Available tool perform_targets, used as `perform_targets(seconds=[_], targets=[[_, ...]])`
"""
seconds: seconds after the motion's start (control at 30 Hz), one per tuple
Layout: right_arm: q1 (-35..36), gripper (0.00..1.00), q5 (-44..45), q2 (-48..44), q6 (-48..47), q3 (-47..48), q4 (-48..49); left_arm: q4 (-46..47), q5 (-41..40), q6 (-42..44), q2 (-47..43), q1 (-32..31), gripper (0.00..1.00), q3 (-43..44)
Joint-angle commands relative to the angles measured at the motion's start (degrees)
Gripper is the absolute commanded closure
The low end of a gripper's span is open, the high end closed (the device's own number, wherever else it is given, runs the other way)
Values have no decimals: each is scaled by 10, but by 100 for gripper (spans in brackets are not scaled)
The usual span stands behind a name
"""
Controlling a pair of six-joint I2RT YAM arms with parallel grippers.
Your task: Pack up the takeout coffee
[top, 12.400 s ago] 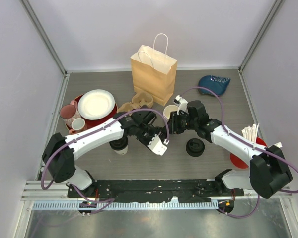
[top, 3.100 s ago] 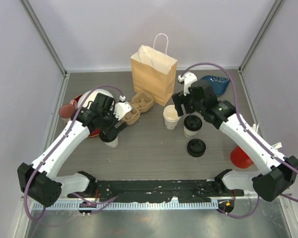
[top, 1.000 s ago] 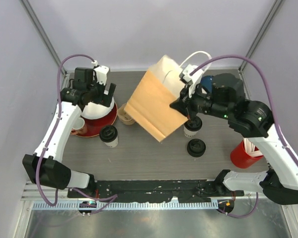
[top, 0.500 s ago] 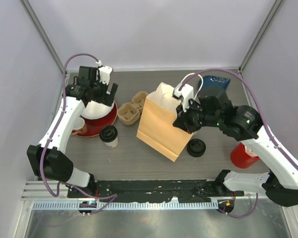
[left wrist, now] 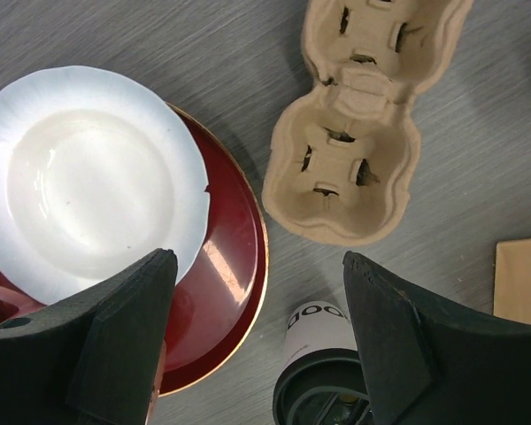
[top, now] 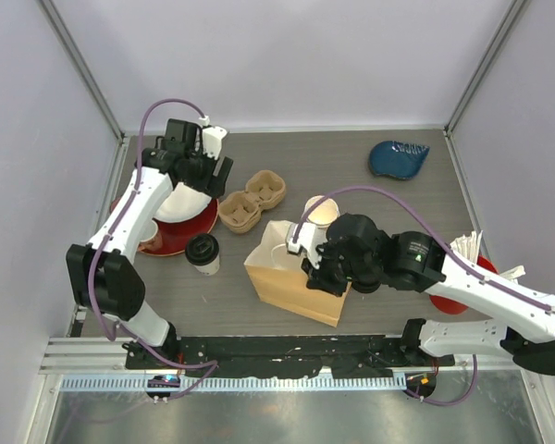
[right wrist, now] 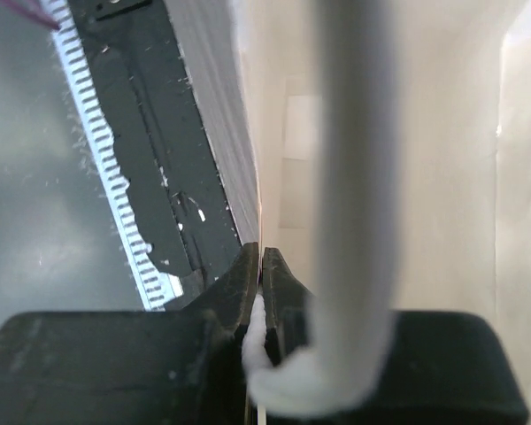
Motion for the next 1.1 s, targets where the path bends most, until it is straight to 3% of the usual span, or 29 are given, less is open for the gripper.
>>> perform_targets(seconds=[0.0,0.17,0.4,0.6,0.63,0.77,0.9,1.07], targets=[[9,99,-80,-18,-120,-1,18,0,43,18,-5,0,20,27],[8,99,-114,29,-196,29,-7,-9,53,31,3,-1,23,28],[3,99,-134,17,-304,24,-23,-14,66,45,17,-13,31,25],[-15,97,-179,41,-341,33,-48,-14,49,41,77,-19,40,55],[-17,93,-177,44,-340,33,-49,-14,42,39,88,-21,41,61],[-28,55,-167,49,-325,33,-48,-9,10,35,134,-28,43,100],[-30,46,-151,47,-289,48,-42,1,0,38,183,-28,43,129],[-29,45,-123,28,-252,70,-44,-3,35,45,231,-27,47,158]])
